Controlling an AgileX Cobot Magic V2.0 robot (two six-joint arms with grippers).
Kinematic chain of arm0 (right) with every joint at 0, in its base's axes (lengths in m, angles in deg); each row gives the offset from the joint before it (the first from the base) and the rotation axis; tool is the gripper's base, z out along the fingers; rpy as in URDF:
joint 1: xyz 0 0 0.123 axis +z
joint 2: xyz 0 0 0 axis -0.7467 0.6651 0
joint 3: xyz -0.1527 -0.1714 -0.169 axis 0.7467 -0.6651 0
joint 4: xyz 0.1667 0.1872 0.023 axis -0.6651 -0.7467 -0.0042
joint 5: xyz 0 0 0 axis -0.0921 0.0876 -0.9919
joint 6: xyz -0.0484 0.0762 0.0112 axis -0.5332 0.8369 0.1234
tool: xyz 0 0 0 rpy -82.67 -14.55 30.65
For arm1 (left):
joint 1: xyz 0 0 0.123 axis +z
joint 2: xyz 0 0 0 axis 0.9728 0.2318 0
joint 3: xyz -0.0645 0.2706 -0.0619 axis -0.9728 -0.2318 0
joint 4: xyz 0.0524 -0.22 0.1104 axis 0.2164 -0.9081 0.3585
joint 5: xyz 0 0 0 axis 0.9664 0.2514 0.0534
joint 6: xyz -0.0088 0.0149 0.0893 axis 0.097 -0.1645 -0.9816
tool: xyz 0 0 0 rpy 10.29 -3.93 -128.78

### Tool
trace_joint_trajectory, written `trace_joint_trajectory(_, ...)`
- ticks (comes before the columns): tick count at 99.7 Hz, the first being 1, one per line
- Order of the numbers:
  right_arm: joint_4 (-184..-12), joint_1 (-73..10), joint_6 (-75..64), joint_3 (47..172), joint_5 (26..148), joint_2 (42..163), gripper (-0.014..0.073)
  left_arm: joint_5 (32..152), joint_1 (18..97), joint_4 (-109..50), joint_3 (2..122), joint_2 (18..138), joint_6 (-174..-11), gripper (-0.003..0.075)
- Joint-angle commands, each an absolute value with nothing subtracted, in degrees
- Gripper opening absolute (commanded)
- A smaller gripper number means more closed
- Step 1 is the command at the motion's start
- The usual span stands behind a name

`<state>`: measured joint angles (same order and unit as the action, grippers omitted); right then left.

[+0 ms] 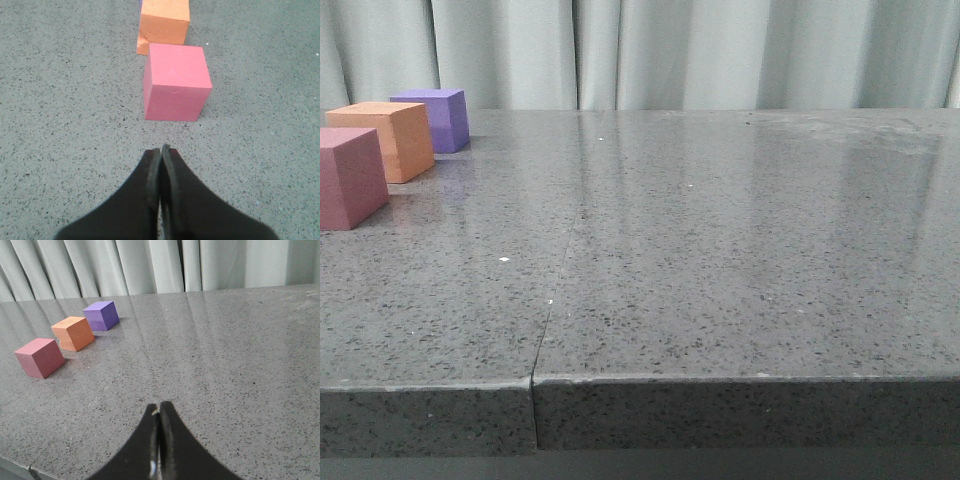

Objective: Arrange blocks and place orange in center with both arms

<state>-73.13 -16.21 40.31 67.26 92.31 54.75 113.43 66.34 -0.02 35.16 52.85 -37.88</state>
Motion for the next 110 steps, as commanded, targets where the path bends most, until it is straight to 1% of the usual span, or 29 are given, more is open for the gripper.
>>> trace_joint_trajectory(1, -72.1, -16.3, 39.8, 68.8, 87.3, 55.1, -0.0067, 105.1, 66.9, 0.2, 34.8, 50.9, -39.2, -0.002)
trace_joint_trajectory(18, -72.1, -16.3, 39.8, 68.8, 87.3, 55.1, -0.0067, 93.0, 71.1, -3.3, 29.5, 46.6, -47.9, -0.002)
trace_joint_trajectory(32, -72.1, -16.3, 39.8, 68.8, 87.3, 55.1, -0.0067, 85.1, 74.2, -3.3, 23.5, 41.3, -49.4, -0.002)
trace_joint_trajectory(56, -72.1, -16.3, 39.8, 68.8, 87.3, 55.1, -0.0067, 84.2, 76.8, -3.3, 14.8, 30.8, -49.4, -0.002)
trace_joint_trajectory(83, -72.1, -16.3, 39.8, 68.8, 87.3, 55.1, -0.0067, 84.2, 76.8, -3.3, 6.6, 19.8, -49.4, -0.002)
trace_joint_trajectory(90, -72.1, -16.3, 39.8, 68.8, 87.3, 55.1, -0.0067, 83.5, 76.8, -3.3, 4.7, 18.3, -49.4, -0.002)
trace_joint_trajectory(100, -72.1, -16.3, 39.8, 68.8, 87.2, 55.1, -0.0067, 77.3, 76.8, -3.3, 1.8, 18.4, -49.4, -0.002)
trace_joint_trajectory(110, -72.1, -16.3, 39.8, 68.8, 87.2, 55.1, -0.0067, 77.3, 76.8, -3.3, 2.0, 18.4, -49.4, -0.002)
